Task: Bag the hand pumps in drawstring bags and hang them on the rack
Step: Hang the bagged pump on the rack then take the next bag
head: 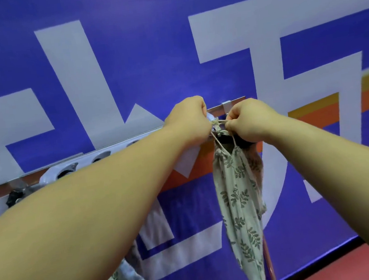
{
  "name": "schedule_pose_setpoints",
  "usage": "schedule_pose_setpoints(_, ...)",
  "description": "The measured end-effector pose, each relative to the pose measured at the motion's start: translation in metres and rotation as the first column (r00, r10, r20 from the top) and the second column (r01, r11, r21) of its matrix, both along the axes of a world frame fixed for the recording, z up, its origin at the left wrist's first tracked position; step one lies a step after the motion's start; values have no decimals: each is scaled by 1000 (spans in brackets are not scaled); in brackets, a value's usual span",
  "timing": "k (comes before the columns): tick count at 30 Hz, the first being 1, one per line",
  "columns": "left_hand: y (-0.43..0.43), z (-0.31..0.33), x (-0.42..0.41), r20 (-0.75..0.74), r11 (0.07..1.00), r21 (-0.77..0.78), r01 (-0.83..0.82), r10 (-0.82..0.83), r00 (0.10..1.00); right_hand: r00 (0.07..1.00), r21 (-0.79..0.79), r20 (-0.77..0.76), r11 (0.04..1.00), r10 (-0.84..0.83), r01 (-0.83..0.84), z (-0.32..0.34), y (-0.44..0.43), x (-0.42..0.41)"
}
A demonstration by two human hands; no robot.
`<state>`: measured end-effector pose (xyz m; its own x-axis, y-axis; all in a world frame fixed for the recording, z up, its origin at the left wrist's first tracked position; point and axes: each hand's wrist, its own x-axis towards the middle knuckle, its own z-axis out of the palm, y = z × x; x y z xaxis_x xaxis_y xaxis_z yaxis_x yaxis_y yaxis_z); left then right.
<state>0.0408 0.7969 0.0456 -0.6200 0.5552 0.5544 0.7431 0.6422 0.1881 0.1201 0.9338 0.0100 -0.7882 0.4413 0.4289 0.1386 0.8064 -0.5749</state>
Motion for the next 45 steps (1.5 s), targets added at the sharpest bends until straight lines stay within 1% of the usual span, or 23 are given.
schedule_pose_setpoints(4, 10, -6, -15, 17, 999, -2, -35, 35, 999, 999, -11, 33, 1000, 21, -20, -5, 9, -17)
schedule_pose_setpoints(10, 16, -17, -24, 19, 992, -78, -100, 102, 995, 999, -63, 24, 997, 44, -42, -26, 11, -32)
schedule_pose_setpoints(14, 16, -18, -17, -16, 981, -140, -133, 133, 991, 999, -75, 8, 996, 45, -44, -35, 9, -33)
schedule_pose_setpoints(18, 6, -20, -12, -11, 983, -165, -76, 75, 997, 1000, -80, 2, 996, 27, -27, -41, 10, -23)
schedule_pose_setpoints(21, -10, -25, -7, -16, 992, -123, -28, 26, 1000, 999, -119, -33, 993, 7, -11, -45, 11, -9)
schedule_pose_setpoints(23, -25, -27, 1, -42, 995, -99, -23, 19, 999, 999, -112, -43, 994, -18, 13, -47, 7, 3)
schedule_pose_setpoints(25, -46, -30, 14, -62, 997, -74, -26, 21, 998, 997, -78, -71, 997, -28, 23, -46, -6, 17)
schedule_pose_setpoints(27, -73, -34, 30, -42, 998, -49, -31, 29, 999, 996, 7, -85, 1000, 3, -2, -45, -27, 33)
schedule_pose_setpoints(29, -101, -40, 48, 10, 995, -81, -65, 66, 998, 996, 69, -42, 995, 75, -72, -44, -55, 47)
schedule_pose_setpoints(33, -168, -50, 80, 73, 976, -167, -138, 152, 986, 976, 129, 101, 970, 193, -205, -40, -120, 70)
schedule_pose_setpoints(36, -227, -52, 102, 78, 974, -144, -173, 186, 980, 950, 137, 166, 948, 264, -287, -34, -168, 82)
schedule_pose_setpoints(40, -304, -49, 129, 67, 973, -125, -195, 204, 977, 931, 179, 144, 917, 335, -357, -23, -237, 90)
schedule_pose_setpoints(45, -411, -49, 142, 78, 938, -139, -319, 331, 940, 881, 246, 120, 846, 458, -473, -16, -326, 87)
